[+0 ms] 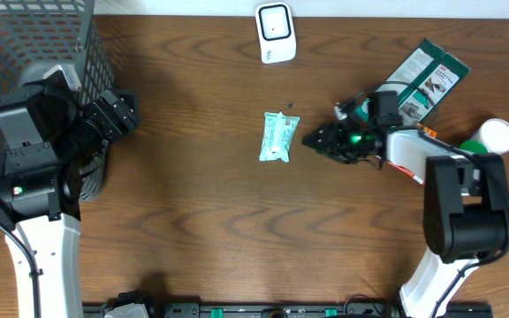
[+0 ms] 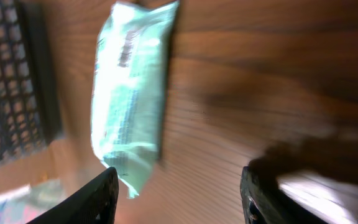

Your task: Scan the item barcode

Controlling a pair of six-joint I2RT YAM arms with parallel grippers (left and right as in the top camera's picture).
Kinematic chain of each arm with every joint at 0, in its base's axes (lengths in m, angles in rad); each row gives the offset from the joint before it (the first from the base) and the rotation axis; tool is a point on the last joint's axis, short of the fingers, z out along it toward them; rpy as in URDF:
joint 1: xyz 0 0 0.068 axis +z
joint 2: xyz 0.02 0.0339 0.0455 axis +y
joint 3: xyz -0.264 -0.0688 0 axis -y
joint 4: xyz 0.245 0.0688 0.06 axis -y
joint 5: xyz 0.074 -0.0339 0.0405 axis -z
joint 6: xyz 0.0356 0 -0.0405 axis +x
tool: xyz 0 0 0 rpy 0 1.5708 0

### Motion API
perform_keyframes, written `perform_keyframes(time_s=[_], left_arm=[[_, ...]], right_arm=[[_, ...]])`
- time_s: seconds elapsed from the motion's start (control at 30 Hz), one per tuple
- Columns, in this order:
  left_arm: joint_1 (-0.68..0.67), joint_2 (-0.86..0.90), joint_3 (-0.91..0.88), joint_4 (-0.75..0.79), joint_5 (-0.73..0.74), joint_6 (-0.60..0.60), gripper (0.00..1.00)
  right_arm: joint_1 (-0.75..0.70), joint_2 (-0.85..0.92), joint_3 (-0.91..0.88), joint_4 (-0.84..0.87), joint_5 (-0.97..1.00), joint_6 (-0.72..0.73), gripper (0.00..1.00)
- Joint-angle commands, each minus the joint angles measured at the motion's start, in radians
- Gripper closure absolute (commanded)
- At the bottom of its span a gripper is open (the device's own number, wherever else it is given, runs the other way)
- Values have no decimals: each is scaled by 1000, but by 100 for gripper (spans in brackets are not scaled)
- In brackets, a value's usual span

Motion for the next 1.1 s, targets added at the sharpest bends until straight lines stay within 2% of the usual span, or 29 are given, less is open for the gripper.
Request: perform_keyframes(time_s=[0.0,0.1,0.27,0.43,0.57,0.67,0.83,0.97,1.07], left_arm=[[3,1,6,2,13,13,17],[3,1,6,2,13,13,17],[3,1,6,2,12,13,17],[3,1,6,2,12,13,17],[3,1,6,1,12,13,17],[3,1,6,2,12,13,17],[3,1,6,2,12,13,17],[3,1,6,2,12,13,17],[3,1,6,2,12,13,17]], right_arm=[[16,-101,18,-18,53,-39,62],[76,-158,18,44,53,-38,99],[179,-153,18,196,103,27,99],[265,-74,18,201,298,45,99],[308,16,18,188,338,39,99],[310,79,18,118,341,37,99],[287,70,18,-38,345,2,99],[266,33,18,-151,345,-93,99],[248,-3,32,-252,345,-215,98]])
